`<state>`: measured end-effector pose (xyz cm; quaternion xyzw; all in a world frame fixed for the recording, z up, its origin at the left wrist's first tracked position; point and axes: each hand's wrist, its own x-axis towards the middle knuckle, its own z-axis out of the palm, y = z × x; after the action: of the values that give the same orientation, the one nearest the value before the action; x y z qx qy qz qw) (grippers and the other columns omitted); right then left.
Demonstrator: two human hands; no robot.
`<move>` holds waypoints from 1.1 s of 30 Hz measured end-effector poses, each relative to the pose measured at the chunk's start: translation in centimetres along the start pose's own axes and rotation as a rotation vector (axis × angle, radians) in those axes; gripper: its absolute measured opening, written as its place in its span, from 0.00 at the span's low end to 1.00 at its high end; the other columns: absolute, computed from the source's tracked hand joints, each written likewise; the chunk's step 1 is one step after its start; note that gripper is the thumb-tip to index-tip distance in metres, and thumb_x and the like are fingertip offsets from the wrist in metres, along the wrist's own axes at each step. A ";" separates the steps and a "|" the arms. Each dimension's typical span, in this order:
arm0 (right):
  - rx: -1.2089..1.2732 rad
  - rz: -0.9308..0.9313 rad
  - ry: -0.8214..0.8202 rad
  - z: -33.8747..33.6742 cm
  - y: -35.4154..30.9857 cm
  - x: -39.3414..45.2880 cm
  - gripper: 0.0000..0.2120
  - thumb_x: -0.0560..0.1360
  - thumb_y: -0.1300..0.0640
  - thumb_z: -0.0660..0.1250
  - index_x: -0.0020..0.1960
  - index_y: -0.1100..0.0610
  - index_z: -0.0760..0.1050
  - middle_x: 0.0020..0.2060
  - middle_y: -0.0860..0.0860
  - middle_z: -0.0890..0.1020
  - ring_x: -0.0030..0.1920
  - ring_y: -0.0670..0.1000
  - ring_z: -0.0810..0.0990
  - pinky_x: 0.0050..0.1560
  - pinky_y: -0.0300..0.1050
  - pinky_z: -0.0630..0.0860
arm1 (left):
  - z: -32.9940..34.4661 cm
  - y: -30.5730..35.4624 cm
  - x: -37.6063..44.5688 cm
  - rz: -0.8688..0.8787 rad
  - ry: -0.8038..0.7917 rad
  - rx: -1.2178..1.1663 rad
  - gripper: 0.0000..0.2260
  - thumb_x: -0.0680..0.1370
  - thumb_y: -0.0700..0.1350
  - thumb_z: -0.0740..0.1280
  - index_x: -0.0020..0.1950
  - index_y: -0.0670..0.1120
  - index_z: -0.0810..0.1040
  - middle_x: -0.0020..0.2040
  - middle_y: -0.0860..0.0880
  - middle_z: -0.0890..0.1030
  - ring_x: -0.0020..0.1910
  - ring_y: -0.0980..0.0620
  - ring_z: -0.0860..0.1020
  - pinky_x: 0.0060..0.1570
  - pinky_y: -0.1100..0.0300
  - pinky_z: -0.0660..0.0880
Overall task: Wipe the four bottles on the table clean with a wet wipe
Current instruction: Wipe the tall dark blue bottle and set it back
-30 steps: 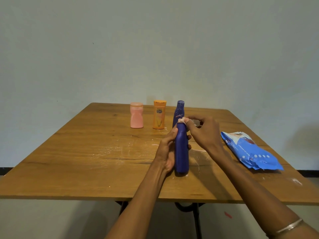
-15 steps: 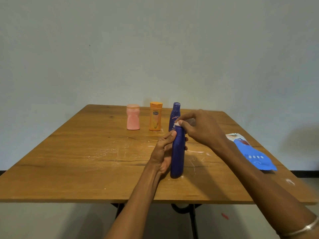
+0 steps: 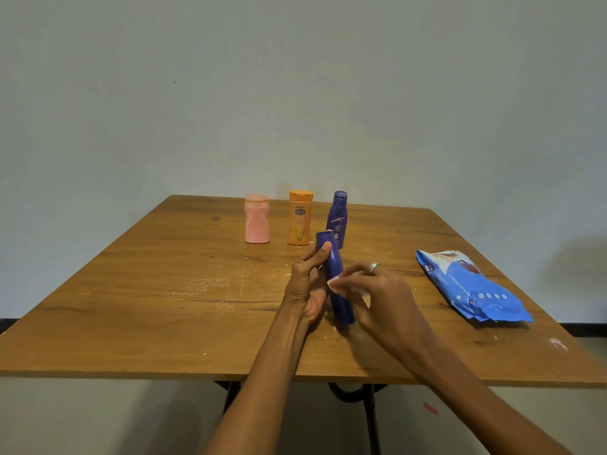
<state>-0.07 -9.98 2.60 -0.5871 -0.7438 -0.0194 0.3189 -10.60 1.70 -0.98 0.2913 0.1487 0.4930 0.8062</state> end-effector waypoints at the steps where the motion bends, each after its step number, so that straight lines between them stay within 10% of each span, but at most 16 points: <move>1: -0.018 0.007 -0.014 0.2 0.0 -0.9 0.15 0.70 0.53 0.73 0.57 0.50 0.83 0.56 0.44 0.79 0.52 0.41 0.77 0.47 0.32 0.77 | 0.0 -0.1 0.1 0.005 0.029 0.034 0.08 0.72 0.41 0.73 0.50 0.43 0.83 0.40 0.48 0.82 0.41 0.50 0.77 0.46 0.55 0.73; 21: 0.178 0.249 0.205 2.6 2.2 -2.8 0.12 0.75 0.60 0.73 0.56 0.48 0.82 0.52 0.40 0.78 0.55 0.26 0.71 0.50 0.23 0.70 | -0.7 -1.0 1.2 -0.048 0.033 0.125 0.19 0.76 0.43 0.73 0.63 0.35 0.75 0.48 0.38 0.81 0.43 0.41 0.80 0.46 0.48 0.79; 33: 0.192 0.456 0.342 5.3 0.7 -3.8 0.19 0.72 0.65 0.72 0.53 0.43 0.74 0.52 0.46 0.77 0.50 0.39 0.73 0.44 0.27 0.67 | -1.4 -1.1 1.8 -0.092 0.157 0.056 0.24 0.74 0.48 0.73 0.65 0.36 0.74 0.48 0.39 0.83 0.44 0.44 0.83 0.44 0.51 0.81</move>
<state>-1.40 -10.88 -3.71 -0.6944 -0.5266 0.0245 0.4899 -9.75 3.35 -2.63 0.2669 0.2385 0.4725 0.8053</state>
